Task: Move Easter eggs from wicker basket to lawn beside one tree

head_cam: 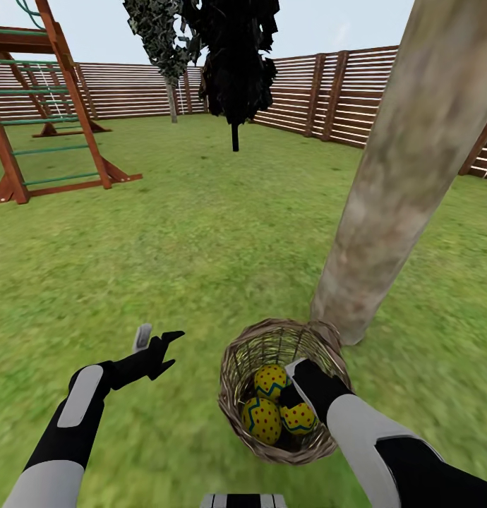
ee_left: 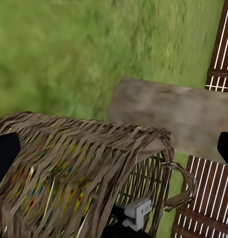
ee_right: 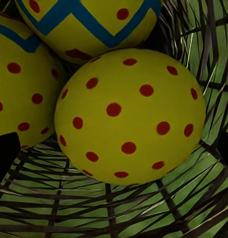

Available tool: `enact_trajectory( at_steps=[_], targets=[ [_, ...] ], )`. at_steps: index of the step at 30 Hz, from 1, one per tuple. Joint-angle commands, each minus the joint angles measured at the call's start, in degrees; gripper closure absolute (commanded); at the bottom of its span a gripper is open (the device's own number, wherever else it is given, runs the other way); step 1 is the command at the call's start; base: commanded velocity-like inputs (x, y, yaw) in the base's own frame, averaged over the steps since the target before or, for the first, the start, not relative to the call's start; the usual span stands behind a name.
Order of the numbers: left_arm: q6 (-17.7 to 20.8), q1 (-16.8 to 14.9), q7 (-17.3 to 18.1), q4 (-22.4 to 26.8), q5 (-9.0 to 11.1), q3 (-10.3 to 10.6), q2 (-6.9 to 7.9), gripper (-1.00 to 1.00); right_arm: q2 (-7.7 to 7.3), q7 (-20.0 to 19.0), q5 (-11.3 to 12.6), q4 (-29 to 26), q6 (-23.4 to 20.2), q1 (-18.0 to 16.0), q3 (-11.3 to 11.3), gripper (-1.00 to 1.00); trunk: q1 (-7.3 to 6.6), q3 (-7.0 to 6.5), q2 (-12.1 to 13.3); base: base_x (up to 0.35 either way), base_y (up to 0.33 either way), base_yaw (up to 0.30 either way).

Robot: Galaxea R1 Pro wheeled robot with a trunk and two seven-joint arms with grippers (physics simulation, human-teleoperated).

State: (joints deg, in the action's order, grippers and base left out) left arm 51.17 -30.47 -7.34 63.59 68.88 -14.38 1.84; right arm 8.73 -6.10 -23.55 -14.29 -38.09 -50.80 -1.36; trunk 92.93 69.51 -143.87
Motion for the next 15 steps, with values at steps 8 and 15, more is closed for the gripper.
enact_trajectory(
  at_steps=[8,15],
  targets=[
    [0.2,0.0,-0.6,0.1,0.6,-0.1,0.0,-1.0,-0.54,1.1,-0.6,-0.3,-0.2,0.0,0.0,-1.0,0.09,0.93,-0.1,0.0,0.0,0.0],
    [0.2,0.0,-0.6,0.0,0.6,-0.1,0.0,-1.0,-0.8,1.2,-0.6,-0.3,-0.2,0.0,0.0,-1.0,0.14,1.38,-0.1,0.0,0.0,0.0]
  ],
)
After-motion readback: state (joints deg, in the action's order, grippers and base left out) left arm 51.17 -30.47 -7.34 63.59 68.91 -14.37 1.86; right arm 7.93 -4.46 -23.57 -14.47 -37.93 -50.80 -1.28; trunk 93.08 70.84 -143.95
